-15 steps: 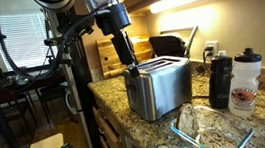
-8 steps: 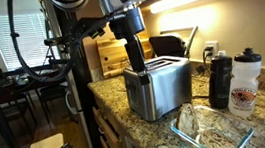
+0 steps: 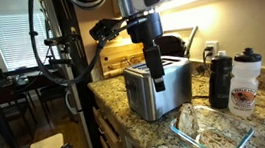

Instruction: Pick up a slice of bread from the glass bowl and put it in the toaster.

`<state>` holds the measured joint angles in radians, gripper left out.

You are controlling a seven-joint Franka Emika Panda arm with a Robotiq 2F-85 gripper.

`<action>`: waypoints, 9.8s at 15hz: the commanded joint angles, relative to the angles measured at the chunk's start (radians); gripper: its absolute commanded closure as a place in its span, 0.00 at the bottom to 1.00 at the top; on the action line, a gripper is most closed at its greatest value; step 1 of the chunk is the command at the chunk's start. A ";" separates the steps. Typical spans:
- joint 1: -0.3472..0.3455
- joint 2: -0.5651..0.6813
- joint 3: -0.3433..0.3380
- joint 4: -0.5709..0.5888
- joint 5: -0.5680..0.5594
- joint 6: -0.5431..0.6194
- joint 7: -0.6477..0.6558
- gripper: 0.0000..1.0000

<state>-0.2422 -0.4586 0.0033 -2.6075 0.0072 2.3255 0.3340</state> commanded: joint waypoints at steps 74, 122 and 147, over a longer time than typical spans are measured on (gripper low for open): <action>0.094 0.728 -0.108 0.591 -0.001 -0.273 -0.375 0.67; 0.167 0.092 0.027 0.254 -0.112 -0.063 -0.230 0.92; 0.213 0.124 0.150 0.324 -0.172 -0.110 -0.079 0.92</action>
<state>-0.0477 -0.3345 0.1534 -2.2988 -0.1459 2.2454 0.2176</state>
